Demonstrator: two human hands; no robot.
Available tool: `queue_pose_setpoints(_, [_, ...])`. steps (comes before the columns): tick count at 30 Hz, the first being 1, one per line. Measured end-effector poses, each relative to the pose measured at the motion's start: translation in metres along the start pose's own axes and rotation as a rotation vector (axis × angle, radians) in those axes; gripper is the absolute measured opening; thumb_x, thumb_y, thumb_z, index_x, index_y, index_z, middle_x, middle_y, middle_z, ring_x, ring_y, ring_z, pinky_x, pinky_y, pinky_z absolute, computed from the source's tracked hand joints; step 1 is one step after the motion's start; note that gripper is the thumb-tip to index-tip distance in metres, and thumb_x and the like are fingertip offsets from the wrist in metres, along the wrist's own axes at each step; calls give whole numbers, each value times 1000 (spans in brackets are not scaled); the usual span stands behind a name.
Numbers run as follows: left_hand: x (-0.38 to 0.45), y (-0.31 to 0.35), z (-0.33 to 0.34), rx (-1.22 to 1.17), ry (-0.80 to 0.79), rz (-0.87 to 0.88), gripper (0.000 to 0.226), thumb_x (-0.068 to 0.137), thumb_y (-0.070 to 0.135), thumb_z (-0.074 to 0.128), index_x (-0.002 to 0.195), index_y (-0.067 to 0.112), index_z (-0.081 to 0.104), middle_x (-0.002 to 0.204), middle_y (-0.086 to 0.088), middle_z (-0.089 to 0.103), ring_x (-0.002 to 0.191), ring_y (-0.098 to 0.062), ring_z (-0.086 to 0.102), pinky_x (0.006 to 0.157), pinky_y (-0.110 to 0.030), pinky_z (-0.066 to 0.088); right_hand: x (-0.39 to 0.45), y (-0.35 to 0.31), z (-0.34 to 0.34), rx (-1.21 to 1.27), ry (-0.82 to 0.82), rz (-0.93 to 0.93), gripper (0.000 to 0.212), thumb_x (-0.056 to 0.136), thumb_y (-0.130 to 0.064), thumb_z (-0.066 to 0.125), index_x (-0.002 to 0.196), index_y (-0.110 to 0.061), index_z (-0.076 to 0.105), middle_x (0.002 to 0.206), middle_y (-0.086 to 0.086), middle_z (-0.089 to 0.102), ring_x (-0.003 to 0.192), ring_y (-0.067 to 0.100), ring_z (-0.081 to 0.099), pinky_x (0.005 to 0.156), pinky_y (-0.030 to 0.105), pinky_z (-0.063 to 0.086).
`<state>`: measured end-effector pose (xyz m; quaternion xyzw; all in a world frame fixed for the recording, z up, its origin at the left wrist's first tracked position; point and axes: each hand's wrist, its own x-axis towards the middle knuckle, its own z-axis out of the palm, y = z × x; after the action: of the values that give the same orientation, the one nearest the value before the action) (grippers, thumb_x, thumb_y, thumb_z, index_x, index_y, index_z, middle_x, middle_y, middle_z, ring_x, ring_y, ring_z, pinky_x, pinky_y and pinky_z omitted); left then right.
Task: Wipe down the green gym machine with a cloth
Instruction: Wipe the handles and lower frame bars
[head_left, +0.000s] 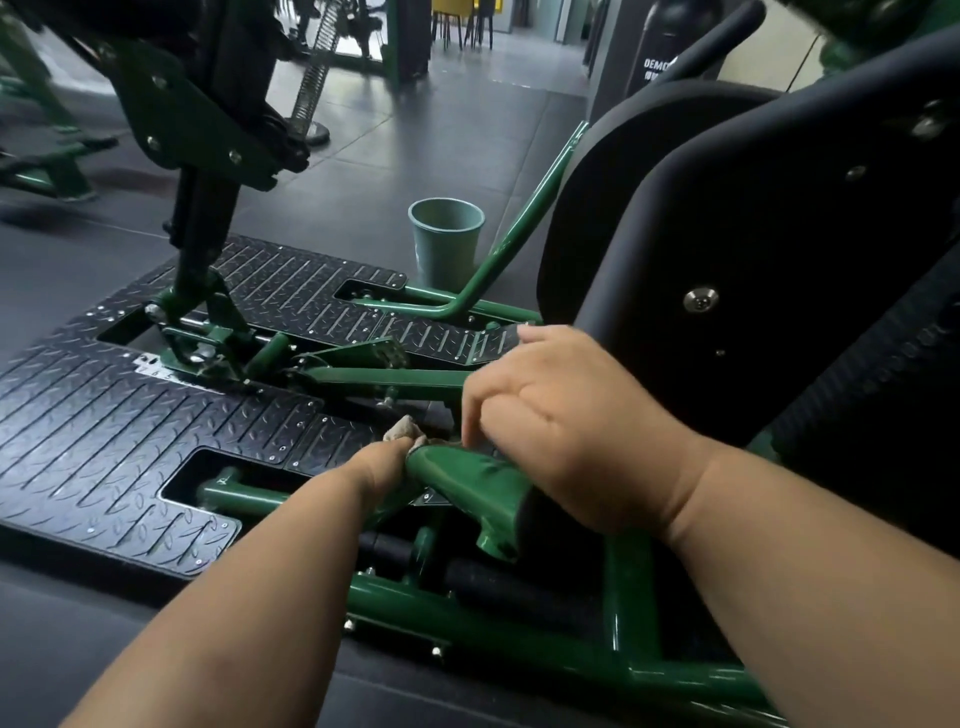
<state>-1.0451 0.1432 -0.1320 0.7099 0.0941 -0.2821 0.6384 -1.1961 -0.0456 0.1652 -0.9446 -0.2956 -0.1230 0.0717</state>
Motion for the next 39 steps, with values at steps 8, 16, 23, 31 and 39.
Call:
queue_pose_setpoints(8, [97, -85, -45, 84, 81, -75, 40, 104, 14, 49, 142, 22, 59, 146, -13, 60, 133, -25, 55, 117, -40, 39, -8, 0, -2, 128, -39, -13, 42, 77, -46, 34, 67, -21, 65, 66, 3, 65, 73, 23, 61, 82, 44, 40])
queue_pose_setpoints(16, [0, -44, -14, 234, 271, 53, 43, 107, 22, 48, 146, 4, 52, 143, -20, 60, 124, -35, 60, 108, -47, 49, -6, -2, 1, 103, 46, 43, 37, 77, -42, 36, 61, -19, 60, 53, 2, 51, 62, 23, 49, 74, 42, 40])
queue_pose_setpoints(23, [-108, 2, 48, -163, 51, 680, 53, 107, 21, 42, 158, 38, 40, 157, 2, 53, 145, -18, 50, 118, -34, 43, -6, -3, 2, 145, 58, 45, 38, 75, -41, 37, 60, -17, 62, 52, 1, 51, 61, 21, 49, 69, 41, 42])
queue_pose_setpoints(31, [-69, -84, 26, 345, 365, 466, 72, 96, 56, 56, 160, 51, 24, 161, 17, 34, 148, -12, 38, 124, -42, 35, -6, -7, 2, 132, 56, 74, 38, 75, -41, 36, 62, -17, 62, 54, 3, 53, 62, 20, 50, 72, 40, 42])
queue_pose_setpoints(39, [-42, -97, 1, 785, 388, 78, 92, 101, 47, 58, 168, 23, 0, 174, -1, 16, 161, -30, 8, 127, -54, 19, -7, -6, 3, 155, 62, 69, 40, 75, -41, 34, 63, -16, 63, 54, 2, 53, 62, 20, 51, 73, 36, 35])
